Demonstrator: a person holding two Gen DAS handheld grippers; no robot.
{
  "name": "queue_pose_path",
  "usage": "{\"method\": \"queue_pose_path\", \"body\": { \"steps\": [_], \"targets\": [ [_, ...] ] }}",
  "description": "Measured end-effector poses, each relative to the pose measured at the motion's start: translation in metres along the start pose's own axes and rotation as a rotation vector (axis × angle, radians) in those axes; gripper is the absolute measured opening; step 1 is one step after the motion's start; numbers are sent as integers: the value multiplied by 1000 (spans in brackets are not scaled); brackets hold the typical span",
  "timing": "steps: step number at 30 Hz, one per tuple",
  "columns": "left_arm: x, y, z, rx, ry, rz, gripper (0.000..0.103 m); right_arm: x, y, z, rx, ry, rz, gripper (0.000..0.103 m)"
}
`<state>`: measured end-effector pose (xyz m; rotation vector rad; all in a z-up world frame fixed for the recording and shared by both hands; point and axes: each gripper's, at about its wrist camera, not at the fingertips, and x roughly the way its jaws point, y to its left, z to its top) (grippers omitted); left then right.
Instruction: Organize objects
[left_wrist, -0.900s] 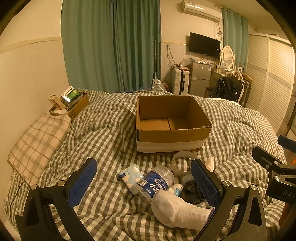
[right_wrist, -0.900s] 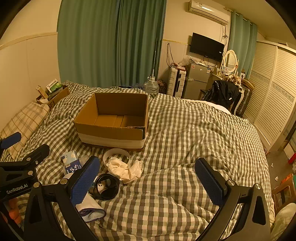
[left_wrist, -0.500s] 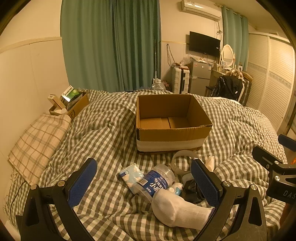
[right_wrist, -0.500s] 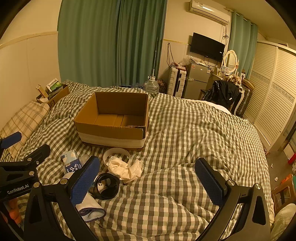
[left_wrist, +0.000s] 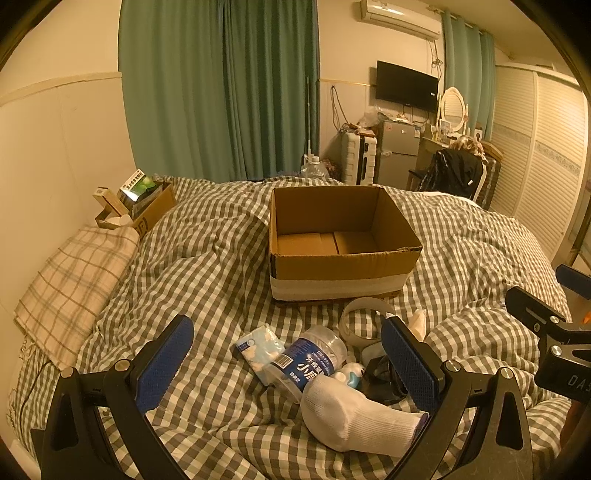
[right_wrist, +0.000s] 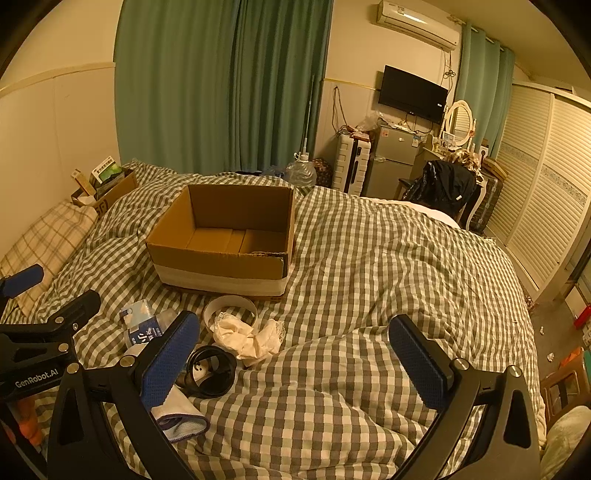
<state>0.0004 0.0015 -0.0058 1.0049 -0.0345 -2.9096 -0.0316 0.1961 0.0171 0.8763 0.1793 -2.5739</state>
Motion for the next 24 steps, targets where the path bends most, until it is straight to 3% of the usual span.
{"method": "queue_pose_path", "body": {
  "steps": [6,7,14,21,24],
  "targets": [
    [1,1,1,-5,3,-11,103,0,1,0,-2,4,1,103],
    [1,1,1,-18,2,30,103,0,1,0,-2,4,2,103],
    [11,-4,-5,5,41,34,103,2,-1,0,-13,16,21,103],
    [47,-11,-30,27,186,13,103,8,-5,-2,-13,37,8,103],
    [67,-22,-46,52,271,-34,103,11,-6,-3,-13,49,23,103]
  ]
}}
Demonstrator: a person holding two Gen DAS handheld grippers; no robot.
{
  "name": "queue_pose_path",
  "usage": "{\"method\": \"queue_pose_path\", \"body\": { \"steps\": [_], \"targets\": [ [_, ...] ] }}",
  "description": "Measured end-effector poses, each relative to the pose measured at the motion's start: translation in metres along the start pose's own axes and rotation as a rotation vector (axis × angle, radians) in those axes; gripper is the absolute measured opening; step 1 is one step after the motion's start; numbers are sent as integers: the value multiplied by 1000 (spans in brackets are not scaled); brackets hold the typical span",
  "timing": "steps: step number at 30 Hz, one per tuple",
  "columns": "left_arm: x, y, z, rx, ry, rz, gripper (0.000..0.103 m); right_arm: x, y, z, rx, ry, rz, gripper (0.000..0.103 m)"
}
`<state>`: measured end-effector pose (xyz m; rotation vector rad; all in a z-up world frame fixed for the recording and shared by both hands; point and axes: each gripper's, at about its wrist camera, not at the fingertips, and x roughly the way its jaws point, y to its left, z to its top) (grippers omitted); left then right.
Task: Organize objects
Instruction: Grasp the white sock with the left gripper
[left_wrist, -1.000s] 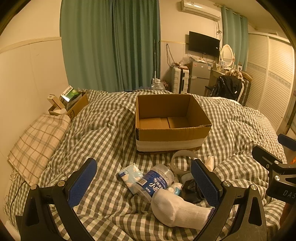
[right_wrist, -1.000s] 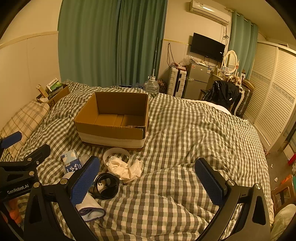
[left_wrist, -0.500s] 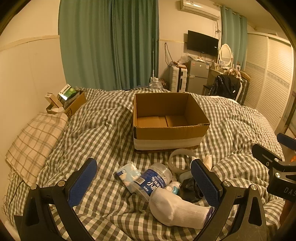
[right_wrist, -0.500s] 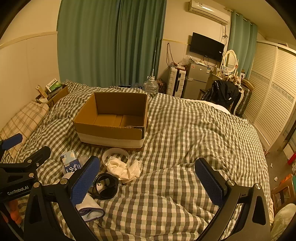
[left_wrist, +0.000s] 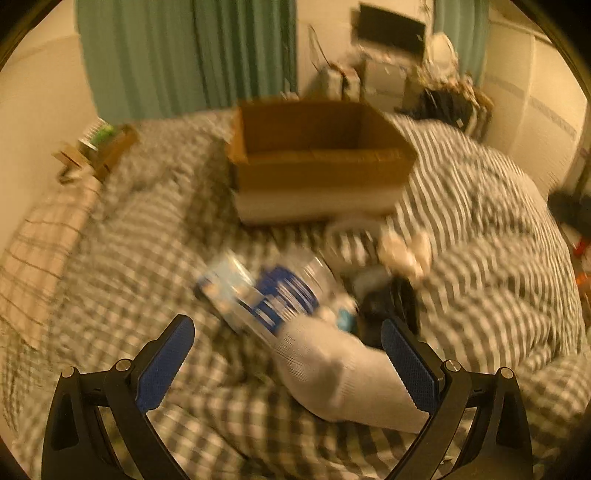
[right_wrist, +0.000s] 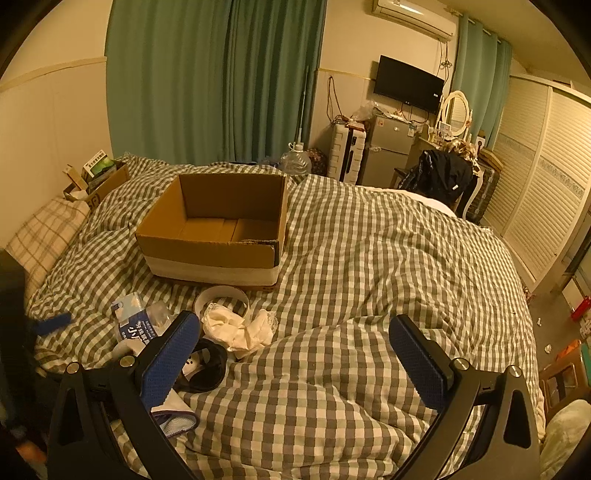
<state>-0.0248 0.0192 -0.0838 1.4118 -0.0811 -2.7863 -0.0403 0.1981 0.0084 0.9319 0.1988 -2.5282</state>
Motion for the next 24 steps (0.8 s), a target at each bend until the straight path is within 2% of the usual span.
{"method": "queue_pose_path", "body": {
  "steps": [3,7,9,11,13,14,15,17,20,24],
  "targets": [
    [25,-16,-12,56,71,-16,102,3,1,-1,-2,10,0,103],
    [46,-22,-24,50,167,-127,84,7,4,-3,-14,27,4,103],
    [43,-23,-25,49,160,-135,79,8,5,-5,-17,27,1,103],
    [36,-21,-23,38,140,-134,66,8,5,-5,-14,23,5,103],
    [25,-13,-18,2,101,-94,56,7,5,-5,-16,23,15,103],
    [16,-7,-14,-29,71,-36,56,7,5,-5,-19,24,16,103],
    [10,-2,-11,-47,58,-19,56,8,6,-6,-21,26,15,103],
    [-4,9,-3,-91,16,-27,56,9,6,-6,-26,34,17,103],
    [-23,25,8,-125,-39,19,56,13,8,-8,-29,47,23,103],
    [-36,46,19,-108,-79,177,56,30,24,-9,-51,115,58,103]
  ]
}}
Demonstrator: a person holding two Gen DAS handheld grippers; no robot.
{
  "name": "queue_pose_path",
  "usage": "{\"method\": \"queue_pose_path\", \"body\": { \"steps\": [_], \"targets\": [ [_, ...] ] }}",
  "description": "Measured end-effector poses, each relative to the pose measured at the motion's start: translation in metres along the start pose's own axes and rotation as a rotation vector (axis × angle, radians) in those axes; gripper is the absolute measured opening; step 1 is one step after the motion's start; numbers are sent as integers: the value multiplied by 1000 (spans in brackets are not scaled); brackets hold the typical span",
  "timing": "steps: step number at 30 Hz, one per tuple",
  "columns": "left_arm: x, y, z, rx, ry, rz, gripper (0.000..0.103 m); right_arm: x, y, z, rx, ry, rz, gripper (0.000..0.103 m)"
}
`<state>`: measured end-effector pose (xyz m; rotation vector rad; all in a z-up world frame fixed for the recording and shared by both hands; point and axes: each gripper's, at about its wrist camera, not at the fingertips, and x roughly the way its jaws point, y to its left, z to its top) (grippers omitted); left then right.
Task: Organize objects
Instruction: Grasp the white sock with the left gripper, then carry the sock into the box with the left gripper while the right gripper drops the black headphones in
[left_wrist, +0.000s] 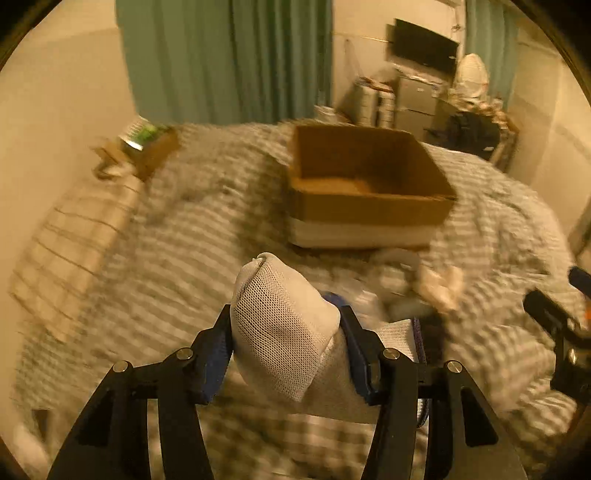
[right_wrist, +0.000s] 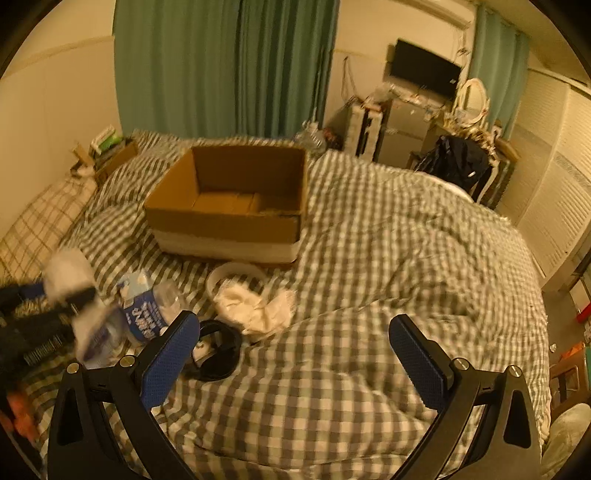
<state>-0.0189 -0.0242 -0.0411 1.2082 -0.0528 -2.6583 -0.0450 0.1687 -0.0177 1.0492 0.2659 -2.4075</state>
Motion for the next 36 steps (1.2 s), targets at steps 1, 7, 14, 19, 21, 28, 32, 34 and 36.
{"method": "queue_pose_path", "body": {
  "steps": [1,7,14,19,21,28,32,34,36],
  "targets": [
    [-2,5,0,-10,-4,33,56,6,6,0,-13,25,8,103],
    [14,23,2,-69,47,47,56,51,46,-9,-81,176,116,103],
    [30,11,-3,-36,77,22,56,93,66,-25,-103,319,154,87],
    [33,6,-9,-17,86,19,56,93,73,-30,-131,329,205,49],
    [31,5,-9,-8,81,19,56,89,75,-30,-136,323,233,30],
    [21,5,-3,-9,61,4,56,65,68,-13,-112,261,312,15],
    [3,-5,17,5,27,-47,56,46,64,6,-134,211,309,15],
    [-9,-13,32,37,-9,-52,56,35,56,23,-129,178,301,15],
    [-22,-22,52,68,-51,-51,56,27,45,43,-113,149,310,15]
  ]
}}
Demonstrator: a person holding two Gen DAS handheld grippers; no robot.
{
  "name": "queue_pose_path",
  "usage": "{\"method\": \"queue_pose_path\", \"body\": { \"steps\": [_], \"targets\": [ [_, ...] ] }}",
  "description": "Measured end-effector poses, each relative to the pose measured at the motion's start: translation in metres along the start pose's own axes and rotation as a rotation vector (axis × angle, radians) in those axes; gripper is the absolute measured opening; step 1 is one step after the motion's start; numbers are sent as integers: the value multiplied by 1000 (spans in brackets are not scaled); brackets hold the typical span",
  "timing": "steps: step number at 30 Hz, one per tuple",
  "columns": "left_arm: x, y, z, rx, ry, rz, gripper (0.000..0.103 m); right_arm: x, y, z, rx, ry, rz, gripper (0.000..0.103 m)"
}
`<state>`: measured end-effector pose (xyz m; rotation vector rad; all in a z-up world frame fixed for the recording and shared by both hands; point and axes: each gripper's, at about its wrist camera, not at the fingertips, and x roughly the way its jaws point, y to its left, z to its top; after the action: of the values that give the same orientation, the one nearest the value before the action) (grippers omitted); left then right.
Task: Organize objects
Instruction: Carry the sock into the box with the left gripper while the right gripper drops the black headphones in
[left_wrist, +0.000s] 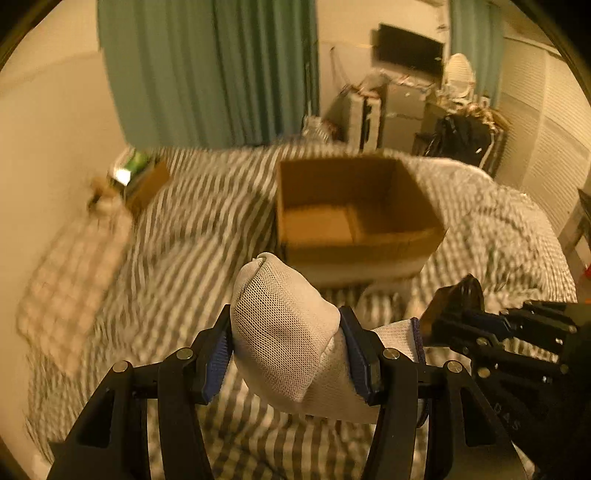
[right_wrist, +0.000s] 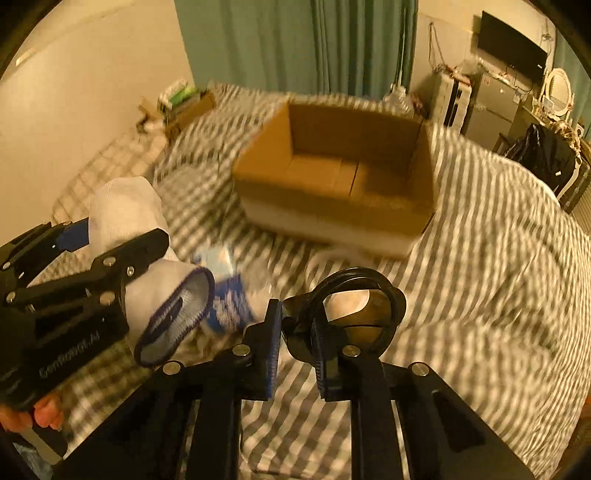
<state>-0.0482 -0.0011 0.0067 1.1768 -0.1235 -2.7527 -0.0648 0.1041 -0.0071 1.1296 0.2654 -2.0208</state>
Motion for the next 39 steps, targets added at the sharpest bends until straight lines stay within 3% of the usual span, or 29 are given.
{"method": "queue_pose_path", "body": {
  "steps": [6,13,17,23,27,29,30,32,33,39],
  "targets": [
    [-4,-21,66,125,-84,86,56,-34,-27,55,-15,-85,-21,15],
    [36,-37,117,170,-84,10,56,-48,-49,108,-41,-152,8,15],
    [78,-40,122,165,-68,-20,56,-32,-53,119,-72,-154,25,15],
    [127,-28,106,147,-35,-63,56,31,-69,118,-38,-122,90,15],
    [139,-24,99,152,-30,-83,57,60,-78,116,-22,-111,134,15],
    [141,-24,96,163,-23,-99,63,64,-76,114,-28,-119,119,16],
    [139,-26,94,164,-24,-106,66,64,-76,114,-28,-124,117,22],
    [134,-25,92,164,-31,-94,89,57,-74,112,-22,-130,110,47],
    [130,-26,91,161,-42,-65,93,50,-73,113,-20,-147,95,59],
    [97,-28,87,169,-51,-13,95,-4,-72,121,-15,-216,38,66]
  ]
}}
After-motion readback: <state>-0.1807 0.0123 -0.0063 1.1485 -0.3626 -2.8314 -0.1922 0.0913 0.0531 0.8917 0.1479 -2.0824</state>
